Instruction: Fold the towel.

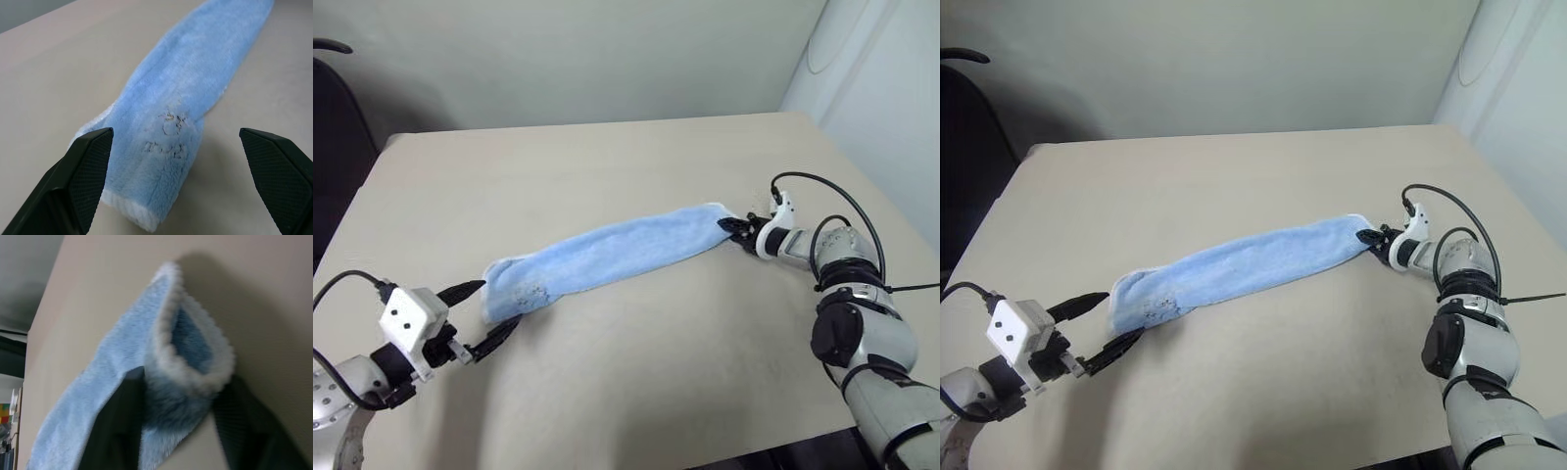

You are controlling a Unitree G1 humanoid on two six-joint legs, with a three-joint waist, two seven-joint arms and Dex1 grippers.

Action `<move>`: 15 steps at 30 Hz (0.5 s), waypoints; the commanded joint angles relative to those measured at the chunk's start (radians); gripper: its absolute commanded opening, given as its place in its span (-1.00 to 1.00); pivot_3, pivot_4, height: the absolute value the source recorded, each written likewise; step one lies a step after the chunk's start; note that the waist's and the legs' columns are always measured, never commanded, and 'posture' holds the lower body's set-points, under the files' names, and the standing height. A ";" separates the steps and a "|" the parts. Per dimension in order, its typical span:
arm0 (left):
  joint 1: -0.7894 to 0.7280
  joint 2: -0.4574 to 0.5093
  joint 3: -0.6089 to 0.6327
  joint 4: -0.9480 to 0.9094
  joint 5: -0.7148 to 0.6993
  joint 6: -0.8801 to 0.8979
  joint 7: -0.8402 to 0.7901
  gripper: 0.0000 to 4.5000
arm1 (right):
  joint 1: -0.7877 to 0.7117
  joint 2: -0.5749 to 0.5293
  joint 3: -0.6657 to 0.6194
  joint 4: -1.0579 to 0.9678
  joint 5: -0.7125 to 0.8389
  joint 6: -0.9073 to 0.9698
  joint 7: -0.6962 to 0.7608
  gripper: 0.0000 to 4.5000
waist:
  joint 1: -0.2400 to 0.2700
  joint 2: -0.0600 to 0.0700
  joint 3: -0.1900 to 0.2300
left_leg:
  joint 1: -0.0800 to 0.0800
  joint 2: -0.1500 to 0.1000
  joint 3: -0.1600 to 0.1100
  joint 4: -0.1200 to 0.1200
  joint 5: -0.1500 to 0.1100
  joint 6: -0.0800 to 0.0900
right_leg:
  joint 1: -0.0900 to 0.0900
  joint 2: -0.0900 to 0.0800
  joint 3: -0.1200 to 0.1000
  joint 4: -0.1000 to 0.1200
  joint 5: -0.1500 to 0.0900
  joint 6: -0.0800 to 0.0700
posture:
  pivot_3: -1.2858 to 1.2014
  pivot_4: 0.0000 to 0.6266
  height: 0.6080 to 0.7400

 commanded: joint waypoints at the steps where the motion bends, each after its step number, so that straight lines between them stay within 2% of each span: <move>1: 0.009 -0.006 0.029 -0.042 -0.017 0.006 0.022 1.00 | -0.011 -0.042 -0.016 -0.014 0.026 -0.001 -0.014 -0.70 | 0.003 0.002 0.001 | 0.000 0.000 0.000 0.000 0.000 0.000 | -0.001 0.000 0.000 0.000 0.000 0.000 | 0.03 -0.52 1.00; 3: 0.014 -0.009 0.026 -0.042 -0.015 0.003 0.026 1.00 | -0.003 -0.081 -0.017 -0.026 0.024 -0.002 -0.006 -0.99 | 0.005 0.003 0.002 | -0.001 0.000 0.000 -0.001 0.000 0.000 | -0.002 0.000 0.000 0.000 -0.001 0.000 | 0.03 -0.52 1.00; 10: 0.005 -0.014 0.011 -0.032 -0.014 0.003 0.033 1.00 | 0.002 -0.228 0.065 -0.059 -0.005 -0.042 0.134 -0.99 | 0.028 0.006 0.004 | -0.002 0.000 0.000 0.000 0.000 0.000 | 0.000 -0.001 0.000 -0.001 -0.001 0.001 | 0.03 -0.52 1.00; 13: -0.018 -0.008 -0.008 -0.018 -0.008 0.004 0.033 1.00 | -0.003 -0.256 0.189 -0.132 -0.057 -0.115 0.259 -0.99 | 0.026 0.006 0.004 | -0.001 0.000 0.000 0.000 0.000 0.000 | 0.000 0.000 0.000 0.000 -0.001 0.001 | 0.03 -0.52 1.00; 15: -0.033 -0.005 -0.018 -0.012 -0.004 0.005 0.035 1.00 | 0.016 -0.260 0.301 -0.251 -0.092 -0.183 0.372 -0.99 | 0.021 0.008 0.005 | -0.001 0.000 0.000 0.000 0.000 0.000 | 0.000 0.000 0.000 0.000 -0.001 0.001 | 0.03 -0.52 1.00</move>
